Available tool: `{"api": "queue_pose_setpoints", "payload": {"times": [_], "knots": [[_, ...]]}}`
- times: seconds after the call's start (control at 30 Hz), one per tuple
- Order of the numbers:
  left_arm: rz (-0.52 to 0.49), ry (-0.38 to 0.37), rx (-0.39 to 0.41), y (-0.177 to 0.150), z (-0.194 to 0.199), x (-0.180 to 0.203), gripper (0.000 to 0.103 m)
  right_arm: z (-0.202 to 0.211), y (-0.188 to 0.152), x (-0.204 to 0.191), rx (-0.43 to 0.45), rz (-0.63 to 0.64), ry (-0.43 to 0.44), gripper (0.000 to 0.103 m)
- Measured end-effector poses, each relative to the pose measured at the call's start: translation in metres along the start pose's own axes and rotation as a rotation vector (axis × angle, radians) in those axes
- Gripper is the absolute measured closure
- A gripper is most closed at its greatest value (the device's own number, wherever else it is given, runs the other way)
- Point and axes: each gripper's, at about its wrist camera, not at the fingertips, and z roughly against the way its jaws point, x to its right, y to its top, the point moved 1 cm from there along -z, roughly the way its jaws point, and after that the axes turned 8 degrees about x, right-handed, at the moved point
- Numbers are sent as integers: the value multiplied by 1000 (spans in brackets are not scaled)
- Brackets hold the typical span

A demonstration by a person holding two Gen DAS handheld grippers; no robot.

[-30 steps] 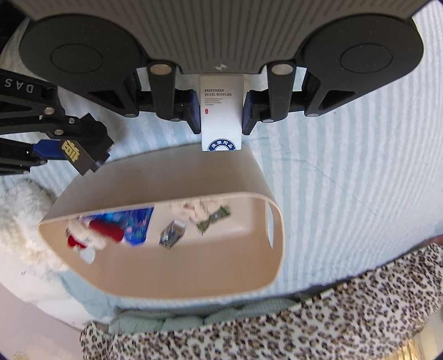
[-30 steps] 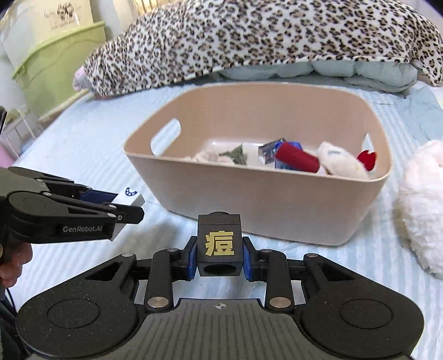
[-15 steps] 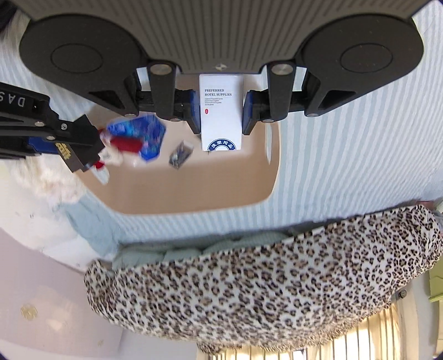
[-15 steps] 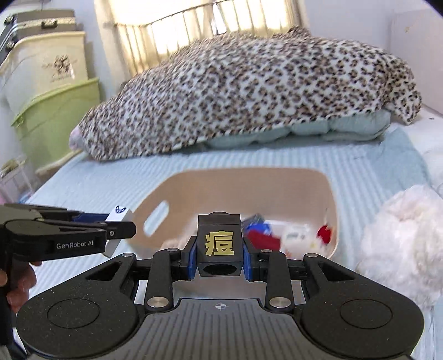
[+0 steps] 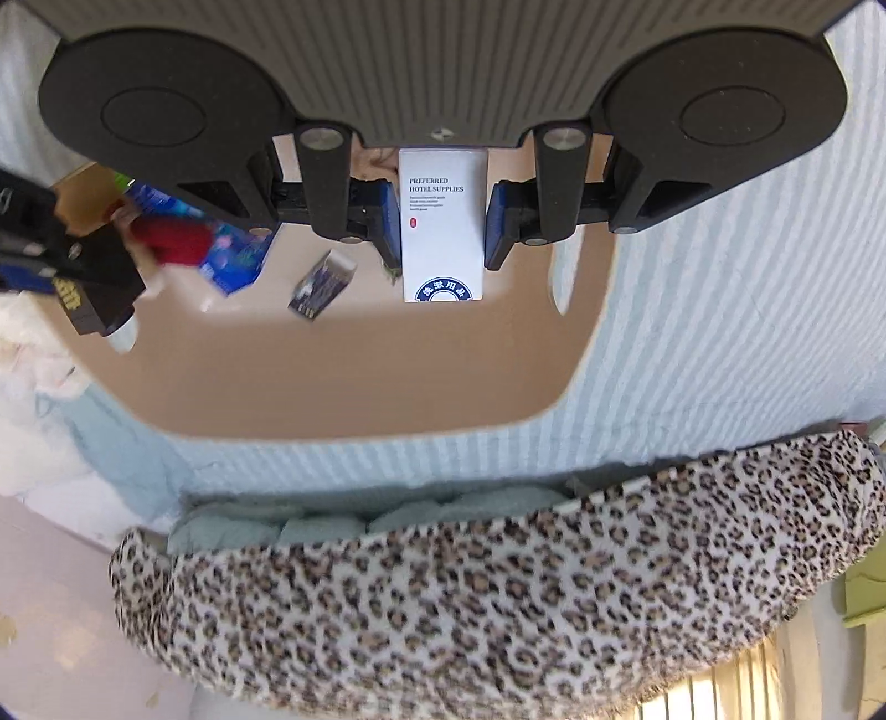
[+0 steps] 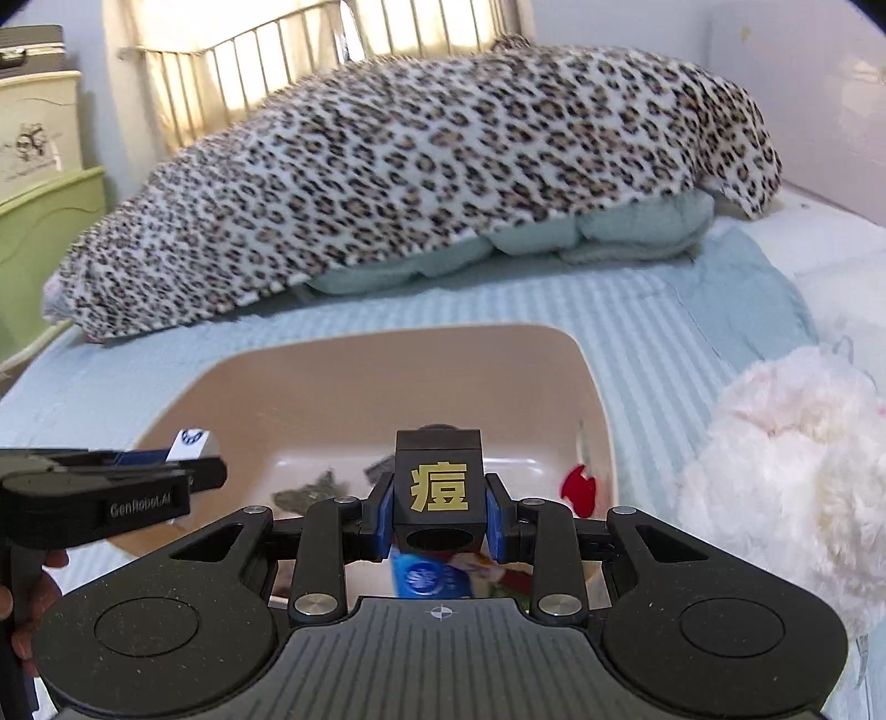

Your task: Organize objects

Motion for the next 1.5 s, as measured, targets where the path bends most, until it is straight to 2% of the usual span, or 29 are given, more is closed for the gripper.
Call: {"api": "queue_pose_setpoints", "payload": {"times": [0.13,0.17,0.2,0.23,0.27,0.3,0.33,0.4,0.5,0.63,0.73,0.87,1.03,1.2,1.5], "knots": [[-20,5,-19,-7,-8,3,69,-5,-7,1,-26,9,-3,73],[-21,14,-20,-7,-8,3,69,-6,-7,2,-26,13,-5,69],[-22,20,-25,-6,-7,3,62,-4,-7,1,-25,16,-7,63],[-20,24,-28,-5,-5,4,48,-2,-6,0,-19,18,-9,60],[-15,28,-18,-3,0,3,40,1,-5,0,-11,17,-5,57],[-8,33,0,-1,6,2,30,4,-3,0,-6,14,-5,47],[0,36,16,1,12,1,29,8,-1,0,1,9,-9,36],[19,29,16,5,23,-2,28,19,3,1,24,-5,-13,27],[49,8,8,7,39,-6,26,36,9,1,32,-16,-2,22],[60,21,2,8,58,-8,24,56,13,-2,36,-8,4,7],[61,26,6,10,73,-8,24,71,14,-5,46,28,0,6],[55,75,33,9,97,-6,24,92,10,-6,46,39,16,3],[95,67,26,-4,124,-8,24,114,-3,-3,23,37,30,3],[24,91,56,-16,148,7,24,135,-15,-11,36,90,20,3],[3,52,54,-45,183,20,24,165,-45,-28,15,154,32,3]]}}
